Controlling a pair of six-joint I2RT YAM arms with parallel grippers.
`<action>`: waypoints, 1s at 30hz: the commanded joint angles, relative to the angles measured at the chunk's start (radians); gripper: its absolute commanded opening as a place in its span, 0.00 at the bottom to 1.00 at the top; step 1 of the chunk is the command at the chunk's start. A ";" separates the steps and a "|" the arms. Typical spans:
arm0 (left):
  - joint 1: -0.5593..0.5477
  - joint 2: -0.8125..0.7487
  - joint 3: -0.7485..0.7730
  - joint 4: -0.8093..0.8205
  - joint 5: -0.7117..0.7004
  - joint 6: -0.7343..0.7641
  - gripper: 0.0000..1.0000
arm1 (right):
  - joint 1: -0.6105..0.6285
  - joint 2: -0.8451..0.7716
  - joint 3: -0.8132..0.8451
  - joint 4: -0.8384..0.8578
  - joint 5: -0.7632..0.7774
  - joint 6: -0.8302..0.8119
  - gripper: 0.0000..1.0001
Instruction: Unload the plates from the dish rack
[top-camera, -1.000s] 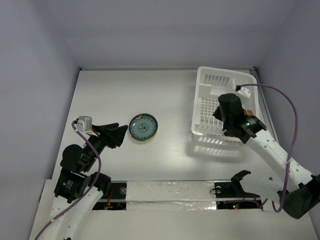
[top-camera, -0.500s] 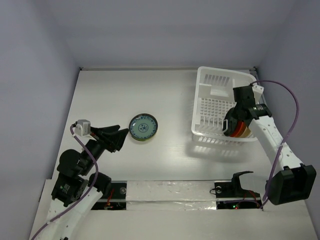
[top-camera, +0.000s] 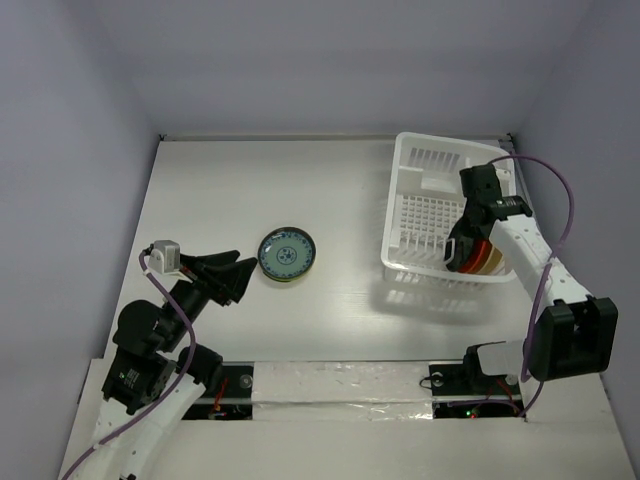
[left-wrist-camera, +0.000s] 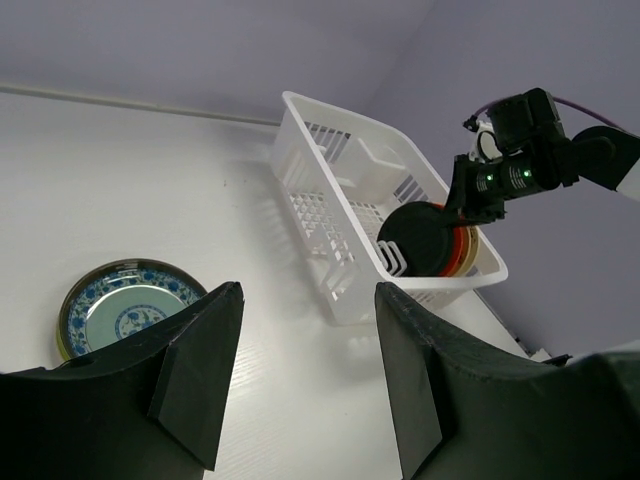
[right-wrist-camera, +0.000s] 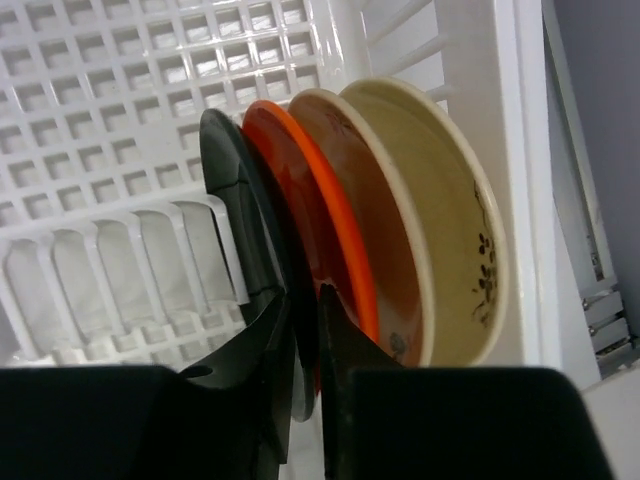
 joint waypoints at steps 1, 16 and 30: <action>-0.008 -0.017 0.007 0.036 -0.005 -0.004 0.52 | -0.004 0.001 0.058 -0.001 0.004 -0.009 0.12; -0.008 -0.001 0.006 0.037 -0.008 -0.007 0.52 | 0.261 0.171 0.241 -0.242 0.345 -0.021 0.00; -0.008 0.022 0.004 0.037 -0.008 -0.009 0.52 | 0.427 0.005 0.495 -0.325 0.497 0.051 0.00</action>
